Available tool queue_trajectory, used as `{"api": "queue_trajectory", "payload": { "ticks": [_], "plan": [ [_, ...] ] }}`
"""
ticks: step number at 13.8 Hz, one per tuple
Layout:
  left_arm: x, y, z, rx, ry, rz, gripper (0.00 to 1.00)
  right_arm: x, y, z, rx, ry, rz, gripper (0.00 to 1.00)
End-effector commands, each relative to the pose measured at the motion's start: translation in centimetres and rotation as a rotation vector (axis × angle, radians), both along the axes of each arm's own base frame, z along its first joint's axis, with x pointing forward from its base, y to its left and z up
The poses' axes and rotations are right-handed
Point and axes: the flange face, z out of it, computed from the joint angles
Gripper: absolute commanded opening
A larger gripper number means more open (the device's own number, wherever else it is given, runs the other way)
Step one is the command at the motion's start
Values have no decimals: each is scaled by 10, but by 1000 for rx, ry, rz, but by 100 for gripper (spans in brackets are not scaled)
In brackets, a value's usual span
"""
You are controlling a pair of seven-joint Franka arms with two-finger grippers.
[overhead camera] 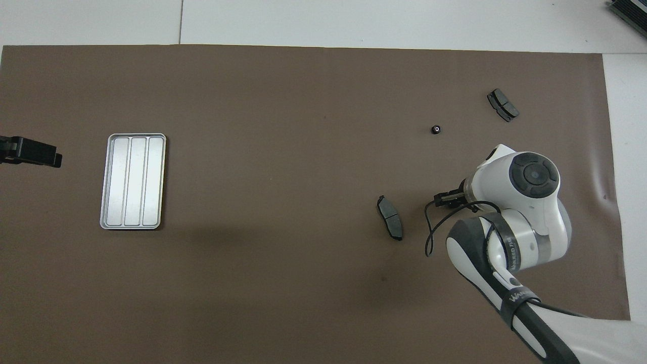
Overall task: Place bearing gear from tray to pile
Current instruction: 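Carry the third gear with the right gripper beside the other gears, release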
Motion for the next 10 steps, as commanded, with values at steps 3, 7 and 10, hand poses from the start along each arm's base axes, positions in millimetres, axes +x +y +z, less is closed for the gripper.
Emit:
{"api": "queue_trajectory", "payload": {
  "ticks": [3, 7, 10],
  "plan": [
    [-4, 3, 5, 11, -16, 7, 100, 26, -5, 71, 44, -48, -44, 100],
    [-4, 0, 7, 13, -22, 2, 100, 41, -27, 162, 41, -105, -96, 100],
    [-4, -1, 6, 11, -16, 7, 100, 47, -33, 229, 35, -93, -116, 100]
  ]
}}
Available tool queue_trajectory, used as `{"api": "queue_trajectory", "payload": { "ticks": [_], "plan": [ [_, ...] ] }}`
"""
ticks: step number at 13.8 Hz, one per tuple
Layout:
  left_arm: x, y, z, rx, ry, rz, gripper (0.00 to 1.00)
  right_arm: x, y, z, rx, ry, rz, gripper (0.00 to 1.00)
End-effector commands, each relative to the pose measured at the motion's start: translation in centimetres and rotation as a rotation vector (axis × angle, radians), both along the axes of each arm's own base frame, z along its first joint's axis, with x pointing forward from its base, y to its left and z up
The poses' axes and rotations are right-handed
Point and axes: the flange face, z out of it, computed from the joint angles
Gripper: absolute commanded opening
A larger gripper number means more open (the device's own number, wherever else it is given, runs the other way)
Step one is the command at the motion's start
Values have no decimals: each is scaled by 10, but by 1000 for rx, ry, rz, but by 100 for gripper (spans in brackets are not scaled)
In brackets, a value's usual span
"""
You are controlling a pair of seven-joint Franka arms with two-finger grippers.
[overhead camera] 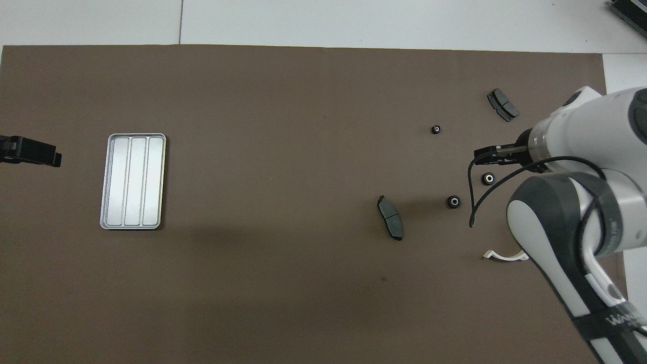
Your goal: Place bearing gear from tray to pile
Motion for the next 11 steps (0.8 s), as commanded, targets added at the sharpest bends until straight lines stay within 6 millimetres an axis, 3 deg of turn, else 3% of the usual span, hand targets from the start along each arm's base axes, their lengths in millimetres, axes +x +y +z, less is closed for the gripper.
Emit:
{"api": "queue_trajectory", "payload": {
  "ticks": [1, 3, 5, 7, 11],
  "plan": [
    [-4, -2, 4, 11, -9, 5, 100, 6, -4, 55, 21, 1, -12, 100],
    [-6, -2, 3, 11, 2, 4, 100, 0, -15, 83, 20, 4, -31, 100],
    [-10, 1, 5, 9, 1, 7, 100, -15, -21, 99, 24, 21, -48, 100],
    [-10, 1, 3, 9, 8, 7, 100, -30, -21, 100, 23, 82, -54, 100],
    [-12, 6, 4, 8, 14, 16, 100, -35, -21, 97, 41, 106, -48, 100]
  ]
}}
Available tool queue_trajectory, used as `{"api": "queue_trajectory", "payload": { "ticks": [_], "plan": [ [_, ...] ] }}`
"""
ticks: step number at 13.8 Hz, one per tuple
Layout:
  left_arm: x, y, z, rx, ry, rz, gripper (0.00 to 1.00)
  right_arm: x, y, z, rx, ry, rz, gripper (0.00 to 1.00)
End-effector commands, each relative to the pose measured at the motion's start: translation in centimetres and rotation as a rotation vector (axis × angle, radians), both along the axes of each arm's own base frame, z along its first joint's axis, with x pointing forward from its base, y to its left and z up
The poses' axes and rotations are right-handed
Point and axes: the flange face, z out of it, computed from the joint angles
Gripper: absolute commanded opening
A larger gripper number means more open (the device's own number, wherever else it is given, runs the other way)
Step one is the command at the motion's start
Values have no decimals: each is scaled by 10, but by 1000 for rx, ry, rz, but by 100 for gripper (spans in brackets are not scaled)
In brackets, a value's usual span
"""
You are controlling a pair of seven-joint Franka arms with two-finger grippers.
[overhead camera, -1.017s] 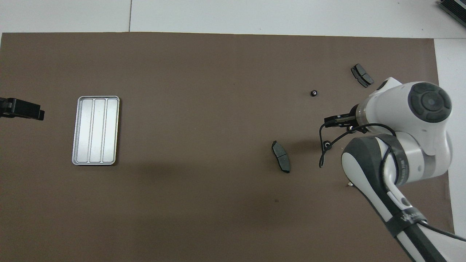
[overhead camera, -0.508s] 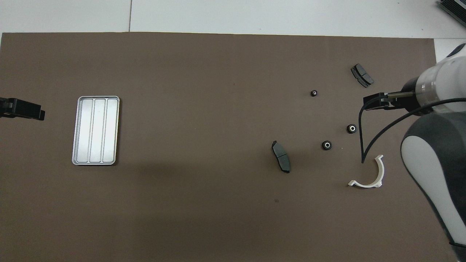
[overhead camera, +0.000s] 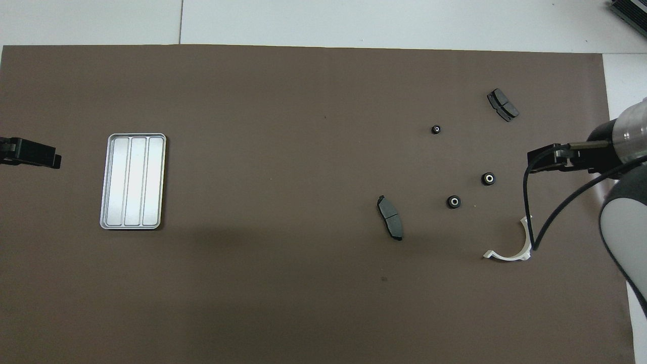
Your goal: Place bearing gear from tray to pile
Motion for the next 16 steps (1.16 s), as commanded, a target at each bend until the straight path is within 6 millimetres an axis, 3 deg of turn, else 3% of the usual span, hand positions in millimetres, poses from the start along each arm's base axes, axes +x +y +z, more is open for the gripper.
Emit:
{"api": "queue_trajectory", "payload": {
  "ticks": [1, 5, 7, 16],
  "plan": [
    [-9, 5, 2, 9, 11, 16, 100, -7, 0, -3, 58, 14, 7, 100],
    [-8, 6, 3, 9, -2, 19, 100, -11, 7, -6, 59, 21, 19, 100],
    [-7, 21, 4, 10, -11, 45, 100, -12, 7, -8, 53, 26, 18, 100],
    [-9, 20, 4, 11, -2, 40, 100, -13, 7, -8, 46, 24, -3, 100]
  ]
}}
